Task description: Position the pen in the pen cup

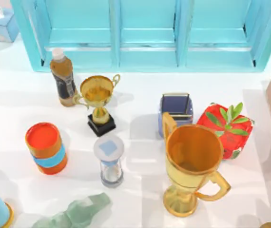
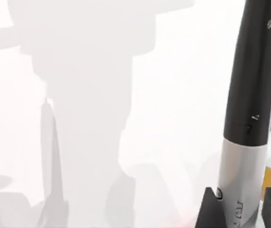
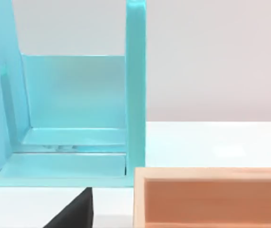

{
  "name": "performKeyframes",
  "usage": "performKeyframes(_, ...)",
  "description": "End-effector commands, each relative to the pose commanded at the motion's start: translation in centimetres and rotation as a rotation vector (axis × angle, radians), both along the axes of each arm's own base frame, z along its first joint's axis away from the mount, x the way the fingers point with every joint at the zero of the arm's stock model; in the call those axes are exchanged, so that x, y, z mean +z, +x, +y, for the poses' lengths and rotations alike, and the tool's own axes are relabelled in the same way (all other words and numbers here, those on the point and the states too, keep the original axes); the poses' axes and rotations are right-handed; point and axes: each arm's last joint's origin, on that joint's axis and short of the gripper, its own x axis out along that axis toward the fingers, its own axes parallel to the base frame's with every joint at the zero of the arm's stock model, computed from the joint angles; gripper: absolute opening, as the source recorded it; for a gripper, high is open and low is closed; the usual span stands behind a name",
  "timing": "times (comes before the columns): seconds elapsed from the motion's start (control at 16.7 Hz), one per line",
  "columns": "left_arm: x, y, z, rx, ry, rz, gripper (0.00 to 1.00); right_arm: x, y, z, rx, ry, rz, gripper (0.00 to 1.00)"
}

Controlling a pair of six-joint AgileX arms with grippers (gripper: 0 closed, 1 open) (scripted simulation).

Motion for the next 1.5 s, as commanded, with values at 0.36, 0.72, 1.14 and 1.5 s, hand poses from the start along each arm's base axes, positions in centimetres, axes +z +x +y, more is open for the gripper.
performKeyframes(0.36,1.9,3.0,0.0,-0.033,0.132,-0.001,0.00,0.0,0.0,0.0,0.000,0.000,0.000,1.00)
performKeyframes(0.72,7.0,14.3,-6.0,-0.119,0.510,-0.038,0.00,0.0,0.0,0.0,0.000,0.000,0.000,1.00)
performKeyframes(1.14,6.5,23.6,-30.4,-0.187,0.928,-0.158,0.00,0.0,0.0,0.0,0.000,0.000,0.000,1.00)
performKeyframes(1.5,0.9,16.2,-52.8,-0.144,1.264,-0.397,0.00,0.0,0.0,0.0,0.000,0.000,0.000,1.00)
